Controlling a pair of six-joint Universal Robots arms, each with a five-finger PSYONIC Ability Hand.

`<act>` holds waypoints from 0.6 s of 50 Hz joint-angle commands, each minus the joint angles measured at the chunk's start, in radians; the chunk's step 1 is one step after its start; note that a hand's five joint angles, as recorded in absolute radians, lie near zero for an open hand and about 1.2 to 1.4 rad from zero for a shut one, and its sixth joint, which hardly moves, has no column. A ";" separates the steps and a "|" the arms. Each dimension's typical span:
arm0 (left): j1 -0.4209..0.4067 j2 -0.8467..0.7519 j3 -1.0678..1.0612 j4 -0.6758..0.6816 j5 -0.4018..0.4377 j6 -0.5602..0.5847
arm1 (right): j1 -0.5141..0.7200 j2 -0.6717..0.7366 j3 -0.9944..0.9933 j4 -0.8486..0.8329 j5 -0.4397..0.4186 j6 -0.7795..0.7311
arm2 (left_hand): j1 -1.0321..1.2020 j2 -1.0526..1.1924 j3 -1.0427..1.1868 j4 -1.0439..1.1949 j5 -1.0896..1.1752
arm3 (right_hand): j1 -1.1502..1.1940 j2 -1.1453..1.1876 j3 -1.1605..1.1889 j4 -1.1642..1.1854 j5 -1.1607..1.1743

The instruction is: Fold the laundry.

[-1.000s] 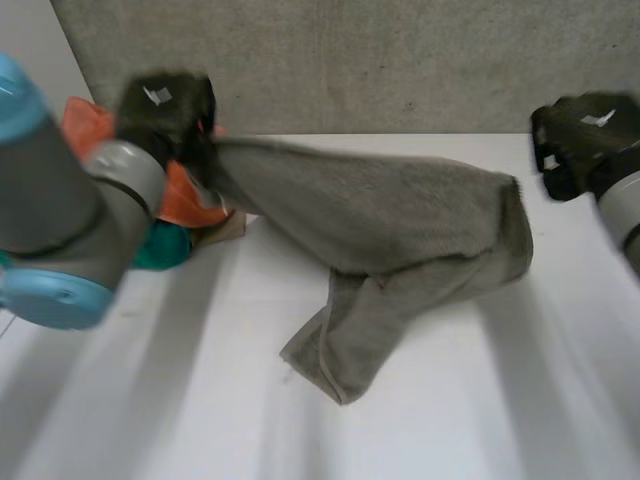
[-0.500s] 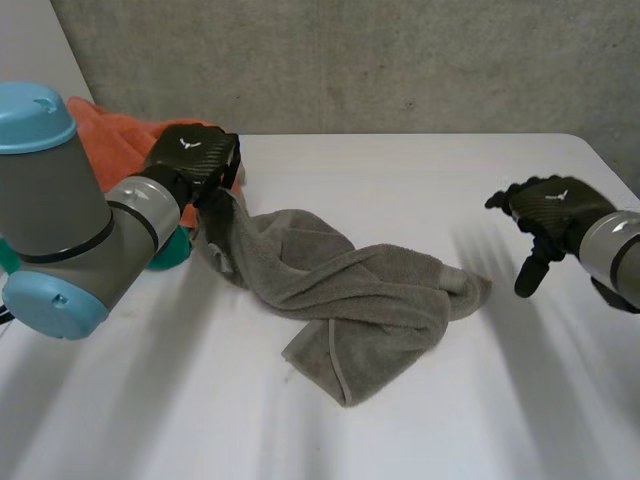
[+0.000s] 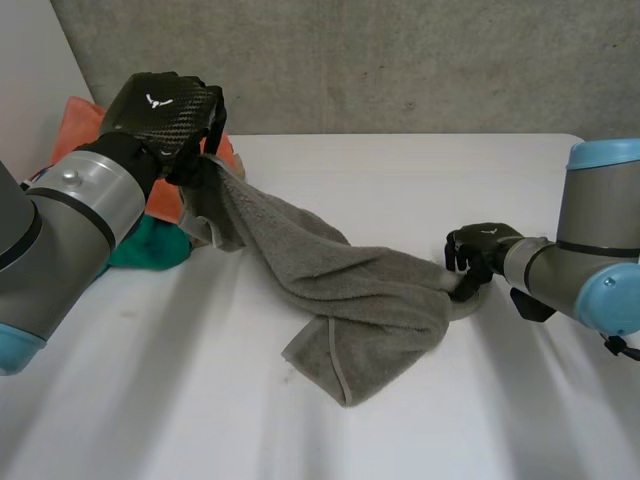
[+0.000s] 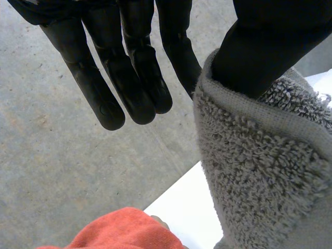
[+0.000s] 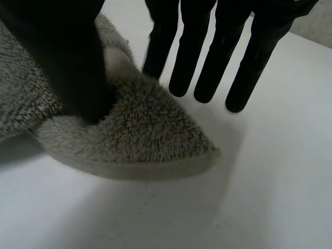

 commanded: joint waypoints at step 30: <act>0.051 -0.419 0.375 -0.149 -0.011 0.205 | -0.167 -0.434 0.088 0.000 0.025 -0.451 | 0.223 0.200 0.207 0.195 0.248 | 0.425 0.416 0.430 0.430 0.450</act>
